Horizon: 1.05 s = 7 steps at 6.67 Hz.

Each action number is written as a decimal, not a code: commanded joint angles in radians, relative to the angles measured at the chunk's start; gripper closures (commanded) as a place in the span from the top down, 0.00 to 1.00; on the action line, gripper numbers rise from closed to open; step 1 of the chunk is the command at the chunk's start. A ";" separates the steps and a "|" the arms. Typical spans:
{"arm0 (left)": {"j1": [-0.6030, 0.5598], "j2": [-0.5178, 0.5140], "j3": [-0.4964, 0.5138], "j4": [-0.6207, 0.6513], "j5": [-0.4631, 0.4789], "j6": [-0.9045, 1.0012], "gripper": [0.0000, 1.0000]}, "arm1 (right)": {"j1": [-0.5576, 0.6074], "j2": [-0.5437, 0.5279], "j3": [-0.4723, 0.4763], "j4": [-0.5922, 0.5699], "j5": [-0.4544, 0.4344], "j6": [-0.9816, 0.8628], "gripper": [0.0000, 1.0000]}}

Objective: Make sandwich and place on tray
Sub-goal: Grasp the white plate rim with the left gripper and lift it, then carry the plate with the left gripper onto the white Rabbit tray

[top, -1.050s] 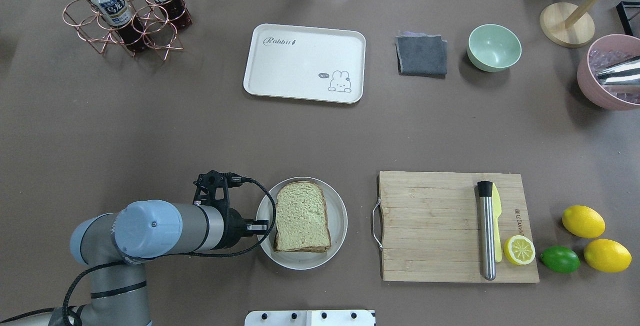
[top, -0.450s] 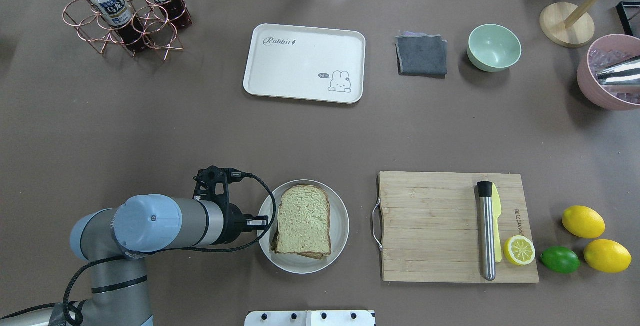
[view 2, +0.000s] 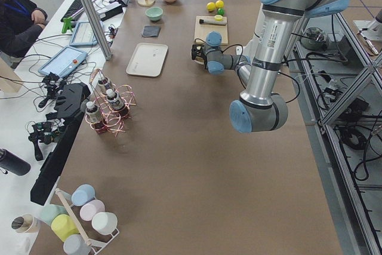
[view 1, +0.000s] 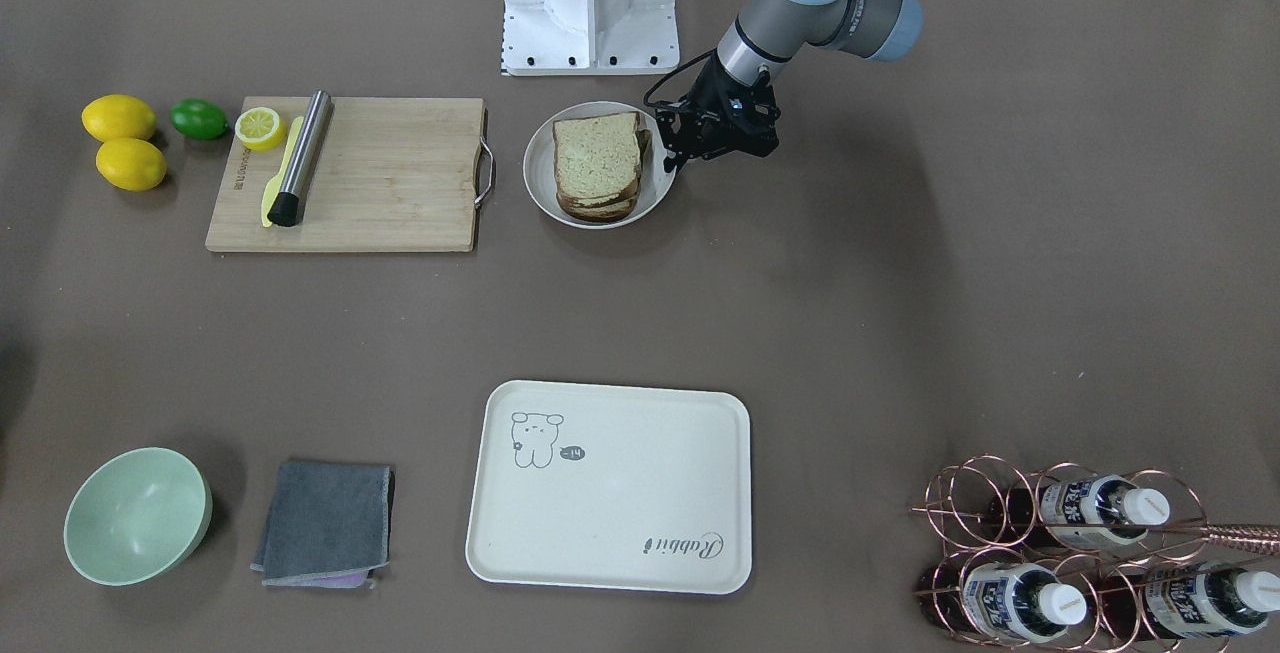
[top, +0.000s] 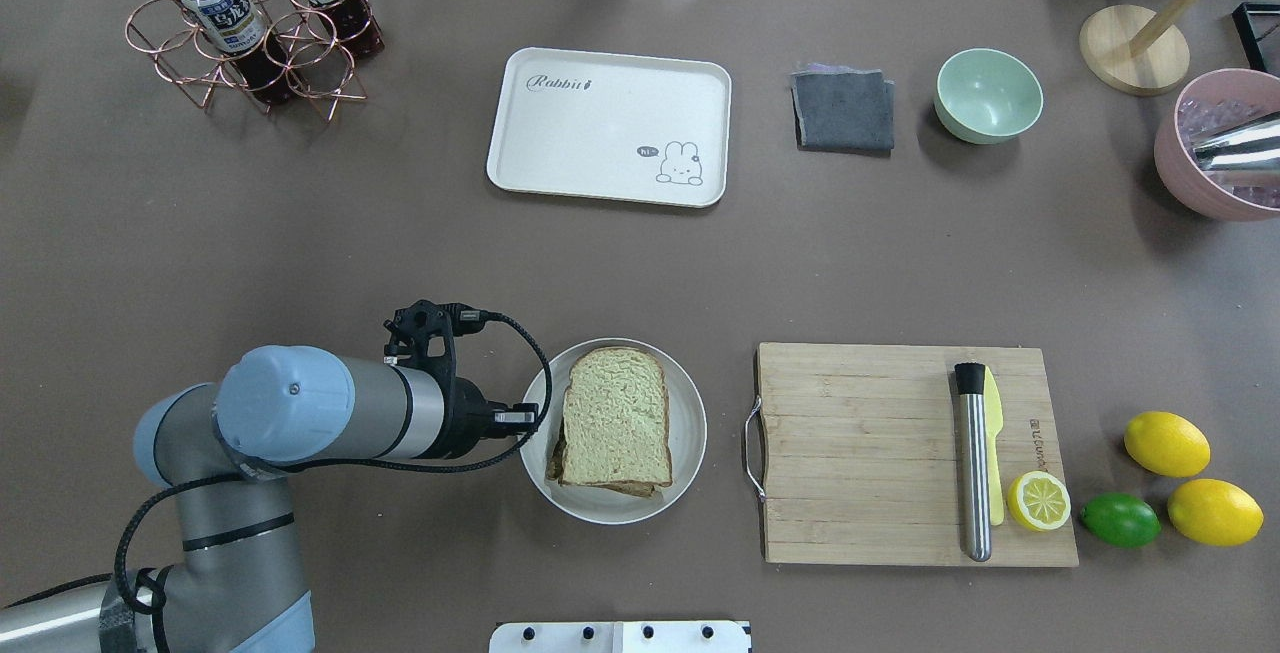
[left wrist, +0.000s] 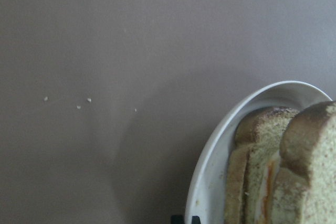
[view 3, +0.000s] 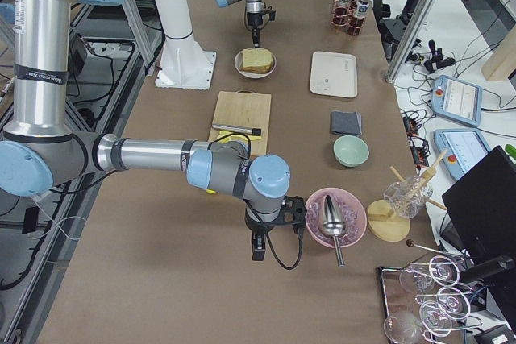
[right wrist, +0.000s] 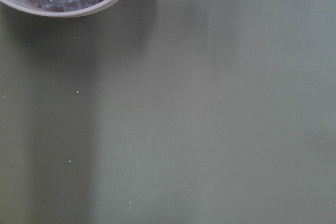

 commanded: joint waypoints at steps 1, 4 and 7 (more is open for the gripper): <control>-0.118 -0.046 0.027 0.005 -0.099 0.000 0.00 | 0.003 -0.003 -0.001 -0.001 0.000 0.000 1.00; -0.279 -0.255 0.309 0.000 -0.206 -0.006 0.00 | 0.011 -0.003 -0.003 -0.001 0.000 0.000 1.00; -0.430 -0.392 0.568 -0.006 -0.349 0.046 0.00 | 0.011 -0.003 -0.003 0.001 0.001 0.000 1.00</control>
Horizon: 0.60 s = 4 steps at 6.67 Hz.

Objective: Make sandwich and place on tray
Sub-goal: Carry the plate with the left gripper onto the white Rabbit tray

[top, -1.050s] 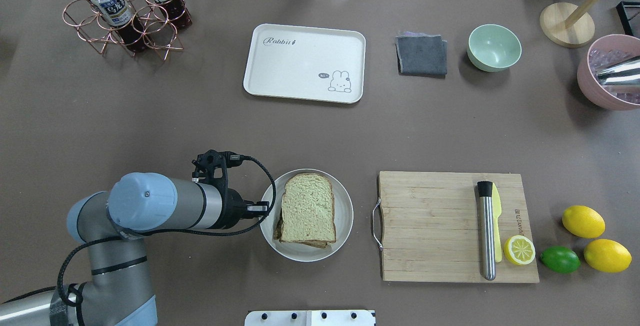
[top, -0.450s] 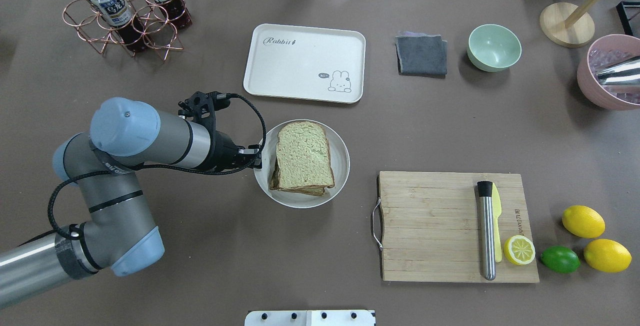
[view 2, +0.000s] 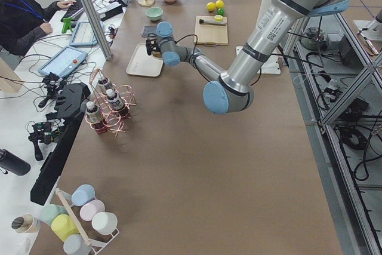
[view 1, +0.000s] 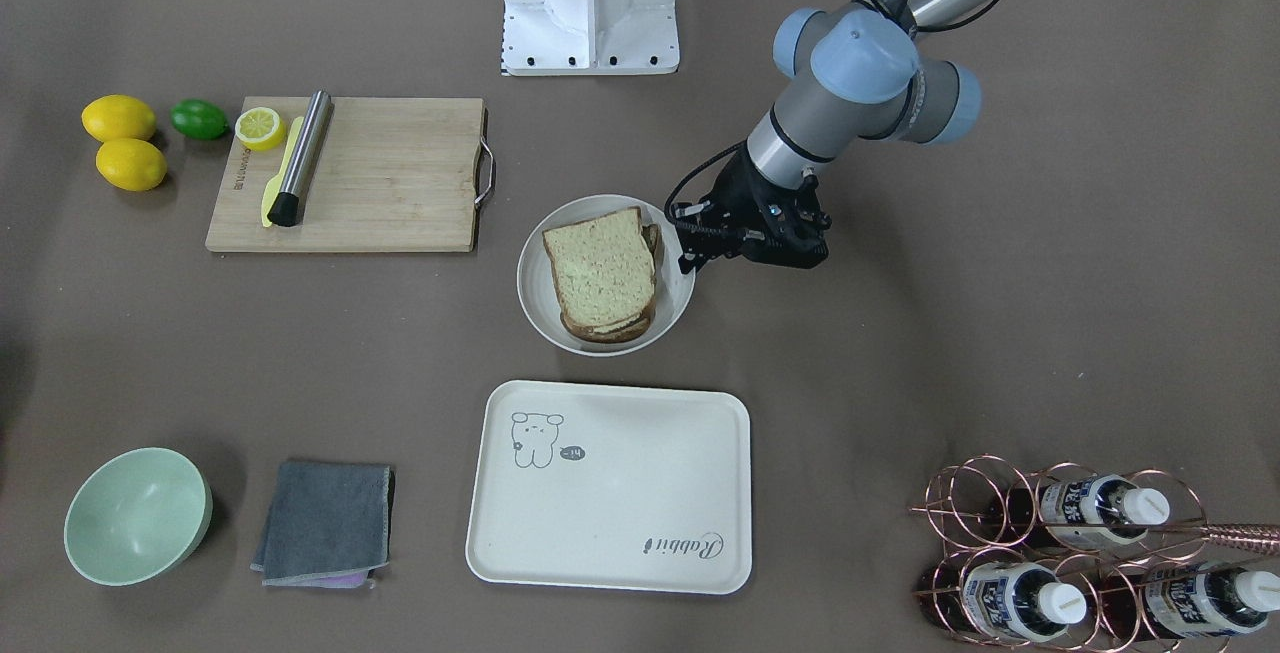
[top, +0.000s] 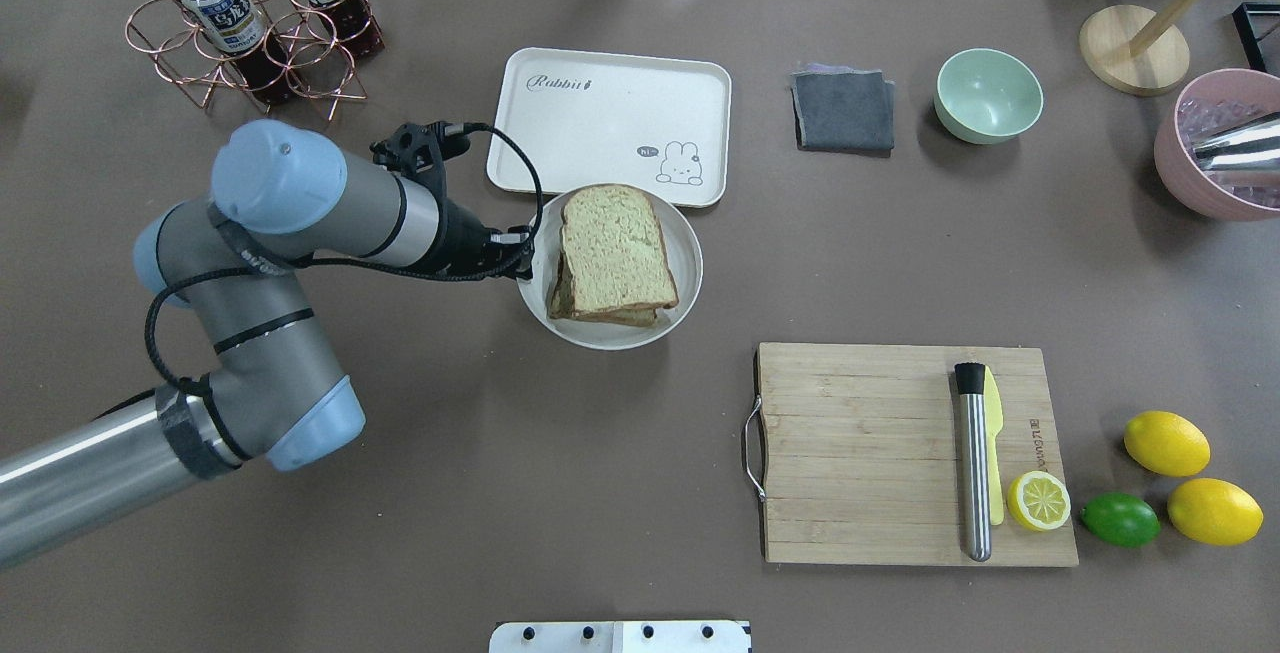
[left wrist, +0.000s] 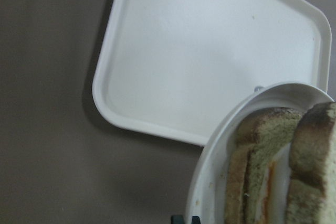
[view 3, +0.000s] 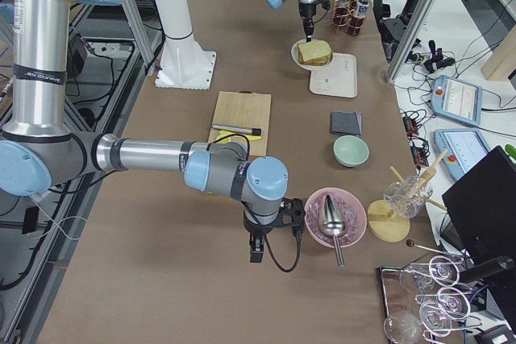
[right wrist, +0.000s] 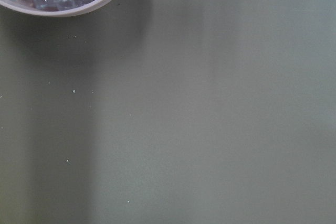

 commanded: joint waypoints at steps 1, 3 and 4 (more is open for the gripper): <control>-0.062 -0.129 0.201 -0.001 -0.052 0.029 0.00 | 0.002 0.001 -0.001 0.000 -0.001 0.000 1.00; -0.065 -0.226 0.351 -0.040 -0.052 0.049 0.00 | 0.005 0.004 0.001 0.000 -0.001 0.000 1.00; -0.064 -0.286 0.486 -0.107 -0.043 0.053 0.00 | 0.005 0.003 0.002 0.000 0.000 0.000 1.00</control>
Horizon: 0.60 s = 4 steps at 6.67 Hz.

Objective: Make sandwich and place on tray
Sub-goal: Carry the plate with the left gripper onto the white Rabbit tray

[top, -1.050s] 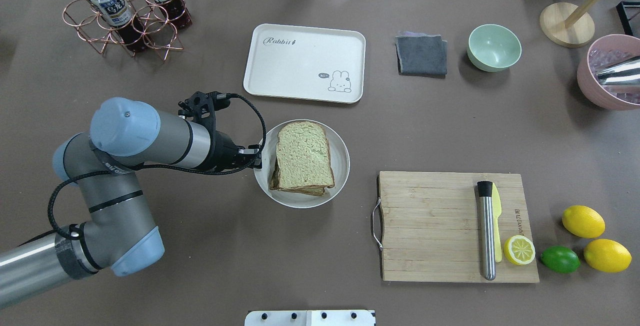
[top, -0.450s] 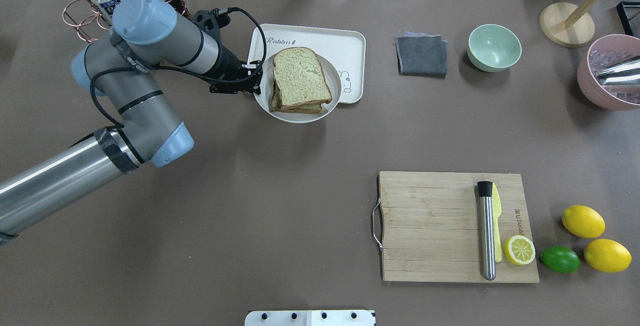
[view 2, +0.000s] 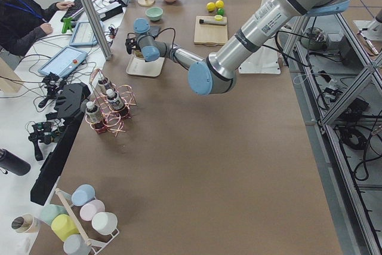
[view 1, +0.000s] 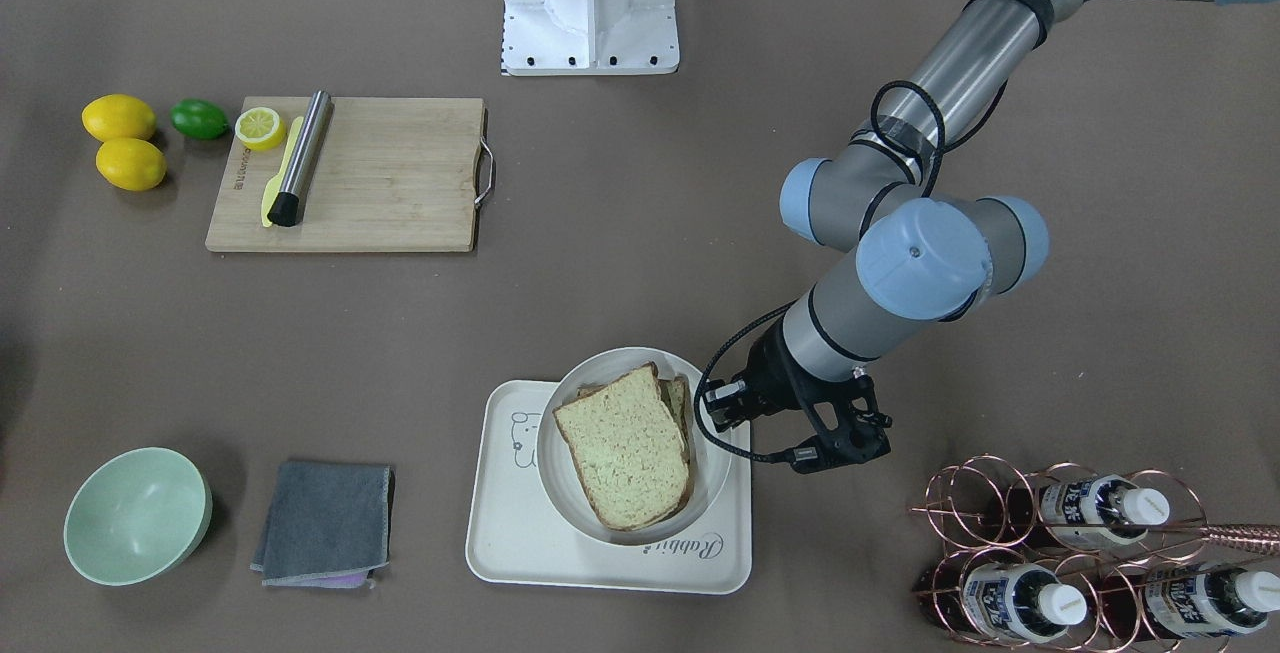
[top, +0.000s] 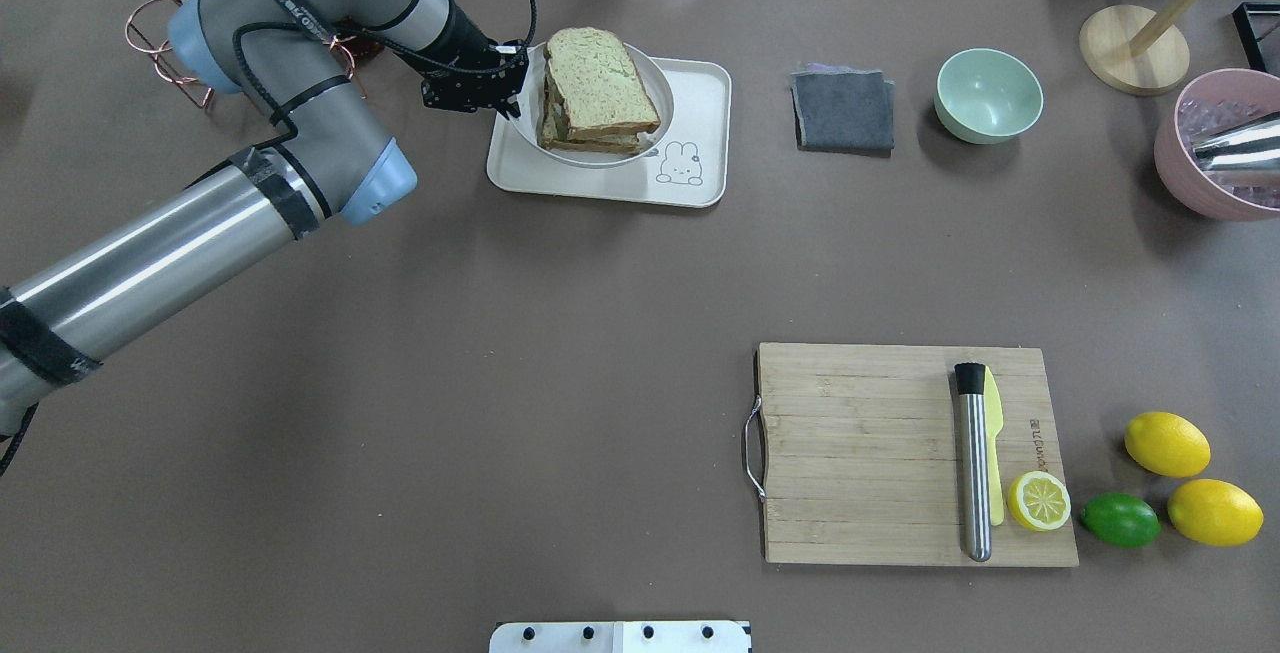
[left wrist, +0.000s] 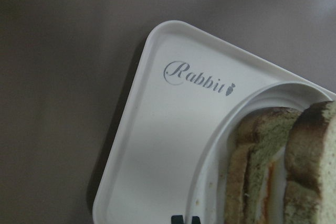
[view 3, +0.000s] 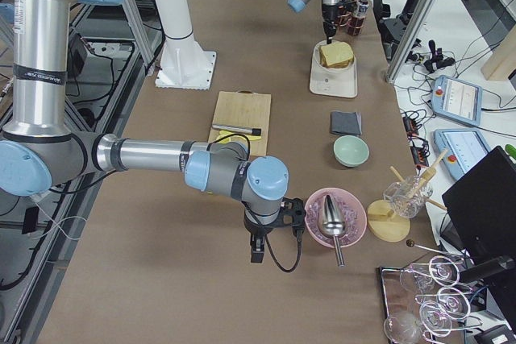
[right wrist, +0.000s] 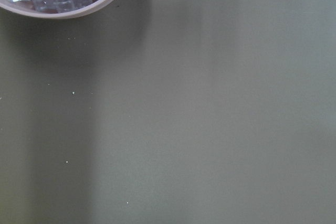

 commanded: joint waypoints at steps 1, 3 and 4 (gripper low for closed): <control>0.001 -0.103 0.207 -0.100 0.011 0.010 0.00 | 0.001 -0.002 0.004 0.000 0.001 0.000 1.00; 0.032 -0.110 0.216 -0.103 0.058 0.010 0.00 | 0.001 0.001 0.001 0.000 0.001 0.000 1.00; 0.041 -0.108 0.217 -0.109 0.068 0.015 0.00 | 0.001 0.003 0.001 0.000 0.001 0.000 1.00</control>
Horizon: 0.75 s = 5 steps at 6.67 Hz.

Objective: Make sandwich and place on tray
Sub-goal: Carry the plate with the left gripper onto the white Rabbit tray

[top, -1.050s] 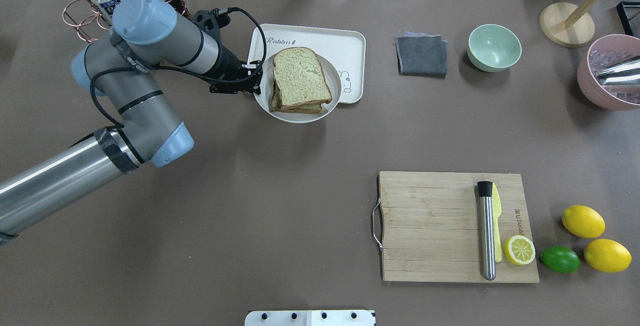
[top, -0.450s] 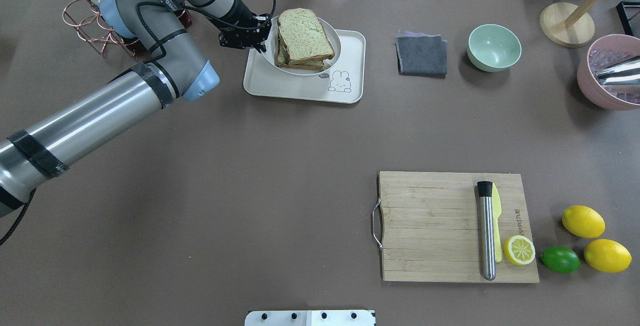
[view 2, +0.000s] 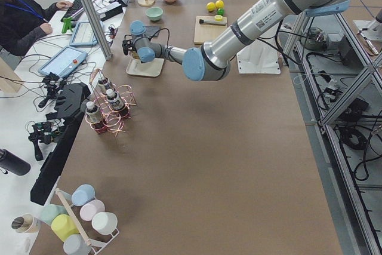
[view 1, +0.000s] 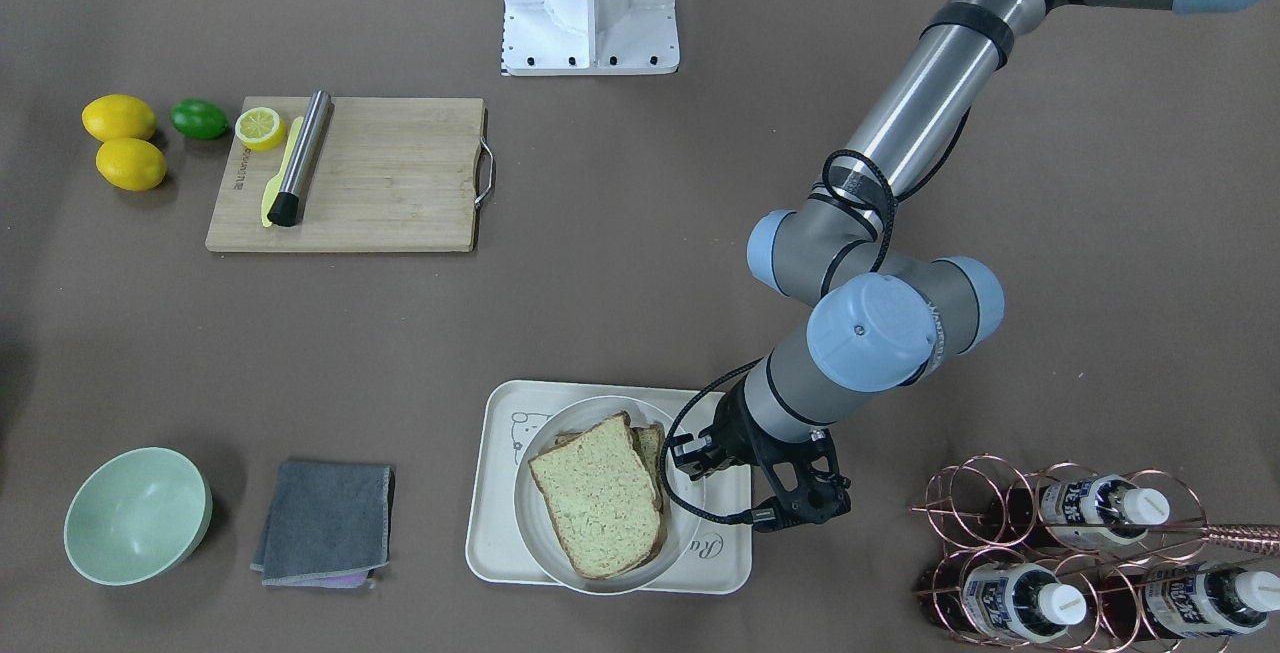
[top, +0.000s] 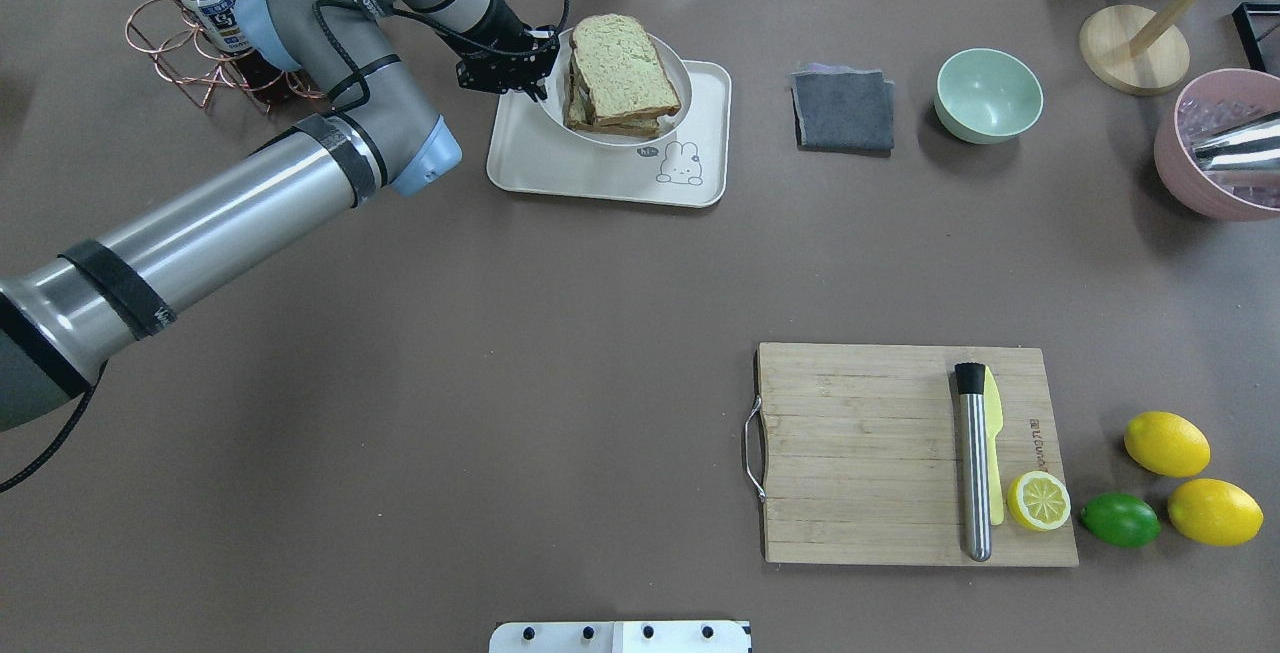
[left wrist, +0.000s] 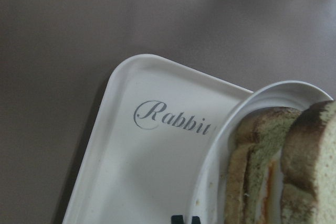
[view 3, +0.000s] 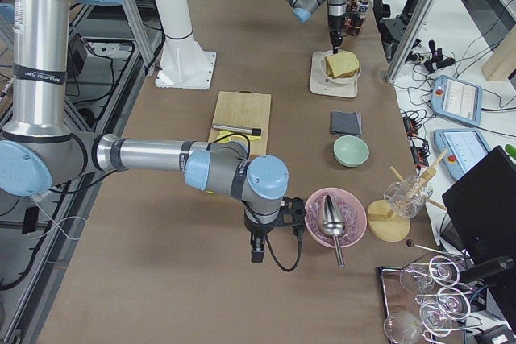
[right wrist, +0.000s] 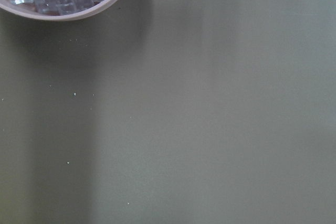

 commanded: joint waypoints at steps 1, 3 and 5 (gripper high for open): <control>0.027 0.000 0.006 -0.019 0.043 0.023 0.34 | 0.000 0.002 -0.001 0.000 0.000 0.000 1.00; 0.026 0.003 -0.003 -0.019 0.045 0.063 0.98 | 0.000 0.002 -0.002 0.000 0.000 0.001 1.00; -0.024 0.131 -0.164 0.005 0.016 0.152 0.98 | 0.000 0.002 -0.004 0.000 -0.002 0.003 1.00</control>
